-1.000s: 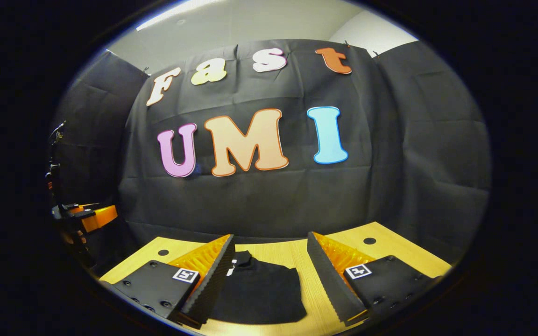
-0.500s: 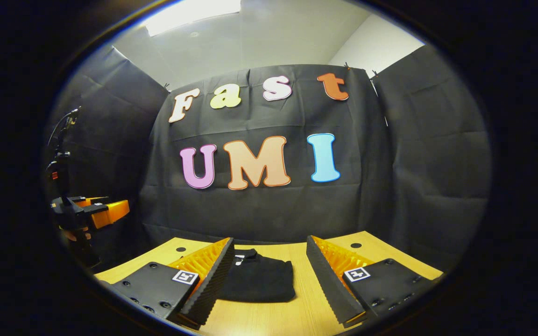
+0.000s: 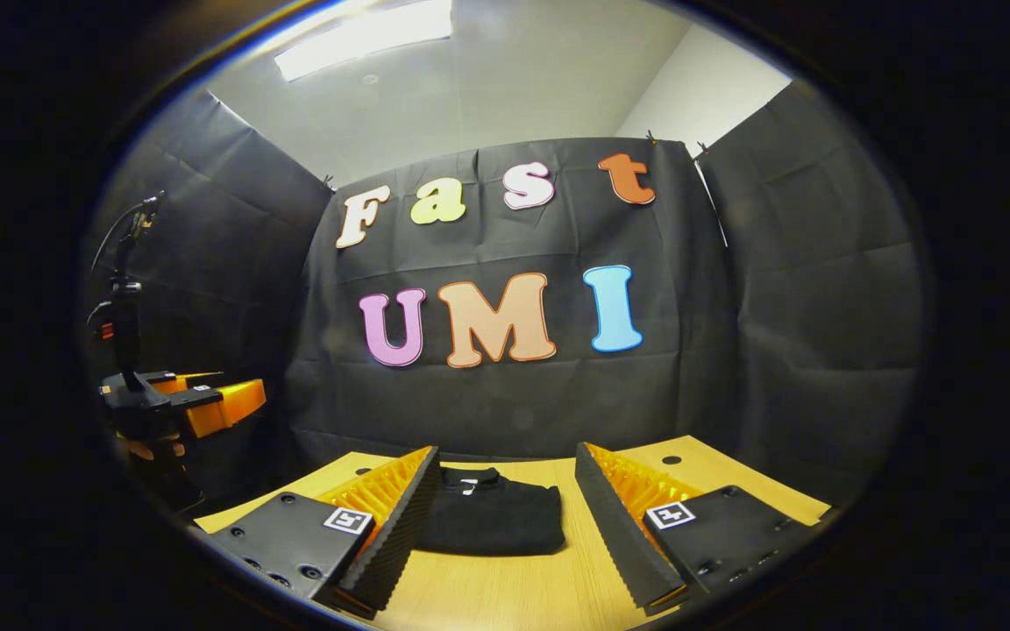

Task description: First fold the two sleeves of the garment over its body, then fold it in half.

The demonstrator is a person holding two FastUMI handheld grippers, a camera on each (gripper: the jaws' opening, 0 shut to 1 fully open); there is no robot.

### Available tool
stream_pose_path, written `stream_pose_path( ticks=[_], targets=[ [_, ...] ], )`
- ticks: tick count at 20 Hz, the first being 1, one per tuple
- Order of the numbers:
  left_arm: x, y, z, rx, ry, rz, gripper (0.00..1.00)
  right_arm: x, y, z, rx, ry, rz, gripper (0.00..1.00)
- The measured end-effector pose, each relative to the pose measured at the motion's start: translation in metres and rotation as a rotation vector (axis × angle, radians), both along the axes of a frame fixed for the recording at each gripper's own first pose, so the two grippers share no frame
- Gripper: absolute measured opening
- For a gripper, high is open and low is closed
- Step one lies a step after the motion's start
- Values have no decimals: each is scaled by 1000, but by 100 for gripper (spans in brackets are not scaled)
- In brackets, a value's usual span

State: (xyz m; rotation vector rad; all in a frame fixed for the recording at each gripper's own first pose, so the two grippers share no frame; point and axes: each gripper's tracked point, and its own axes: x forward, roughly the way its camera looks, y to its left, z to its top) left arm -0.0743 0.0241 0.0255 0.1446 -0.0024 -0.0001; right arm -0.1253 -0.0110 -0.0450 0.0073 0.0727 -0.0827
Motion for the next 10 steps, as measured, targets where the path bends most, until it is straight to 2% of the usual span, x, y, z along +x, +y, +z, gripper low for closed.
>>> stream_pose_path(
  ticks=[1, 5, 7, 9, 10],
  targets=[
    [0, 0, 0, 0, 3, -2, 92, -2, 1, 2, -1, -6, 2, 94],
    [-6, -1, 7, 0, -4, -8, 92, -4, 2, 5, -1, -9, 7, 94],
    [-5, -1, 11, 1, -16, -14, 92, -4, 4, 6, 0, -13, 9, 97],
    [-6, -2, 13, 0, -24, -19, 92, -3, 6, 8, -4, -20, 11, 97],
    [-7, -1, 14, -2, -24, -23, 92, -3, 7, 9, -6, -21, 14, 94]
  ],
)
